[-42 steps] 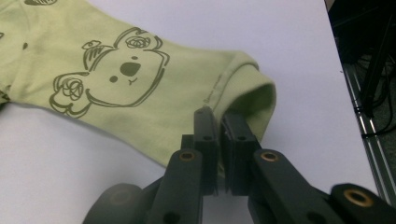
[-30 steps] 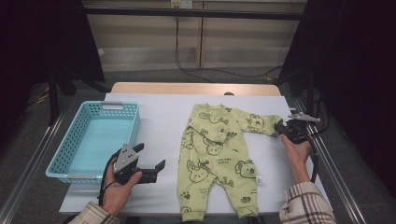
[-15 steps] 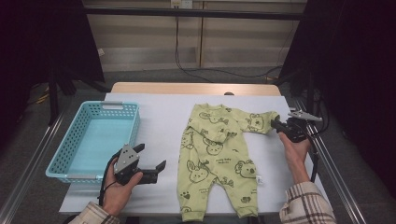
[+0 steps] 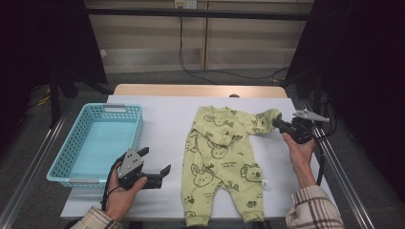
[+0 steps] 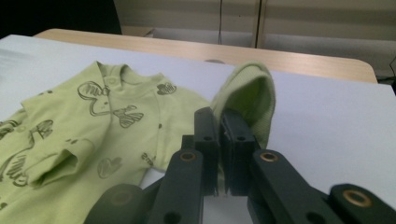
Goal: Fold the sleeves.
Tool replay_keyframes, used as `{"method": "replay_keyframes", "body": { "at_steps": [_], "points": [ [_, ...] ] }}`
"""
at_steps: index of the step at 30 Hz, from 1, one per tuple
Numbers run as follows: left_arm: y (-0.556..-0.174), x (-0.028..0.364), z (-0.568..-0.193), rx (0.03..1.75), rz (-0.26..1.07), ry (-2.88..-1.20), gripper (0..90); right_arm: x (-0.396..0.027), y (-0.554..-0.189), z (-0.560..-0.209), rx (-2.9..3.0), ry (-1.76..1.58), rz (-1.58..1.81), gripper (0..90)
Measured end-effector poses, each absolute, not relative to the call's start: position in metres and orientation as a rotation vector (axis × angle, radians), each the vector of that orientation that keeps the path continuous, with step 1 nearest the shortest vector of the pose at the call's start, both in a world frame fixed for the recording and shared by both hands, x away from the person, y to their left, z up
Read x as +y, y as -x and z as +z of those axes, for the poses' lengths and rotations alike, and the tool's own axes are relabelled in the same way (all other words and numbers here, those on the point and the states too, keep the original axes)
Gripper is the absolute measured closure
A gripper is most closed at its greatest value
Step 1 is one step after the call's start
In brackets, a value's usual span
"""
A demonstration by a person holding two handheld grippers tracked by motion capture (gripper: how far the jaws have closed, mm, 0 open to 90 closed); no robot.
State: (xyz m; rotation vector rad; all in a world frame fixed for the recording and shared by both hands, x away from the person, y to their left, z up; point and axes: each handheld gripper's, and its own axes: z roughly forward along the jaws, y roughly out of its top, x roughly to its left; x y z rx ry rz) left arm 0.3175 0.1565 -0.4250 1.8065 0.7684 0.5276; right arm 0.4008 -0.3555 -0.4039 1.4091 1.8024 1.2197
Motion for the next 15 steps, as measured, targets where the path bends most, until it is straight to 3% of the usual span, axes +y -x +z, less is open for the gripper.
{"method": "replay_keyframes", "body": {
  "at_steps": [15],
  "points": [
    [-0.318, 0.157, -0.425, 0.763, 0.530, -1.815, 3.5, -0.335, -0.398, -0.386, 1.828, -1.305, 1.315, 86.4]
  ]
}}
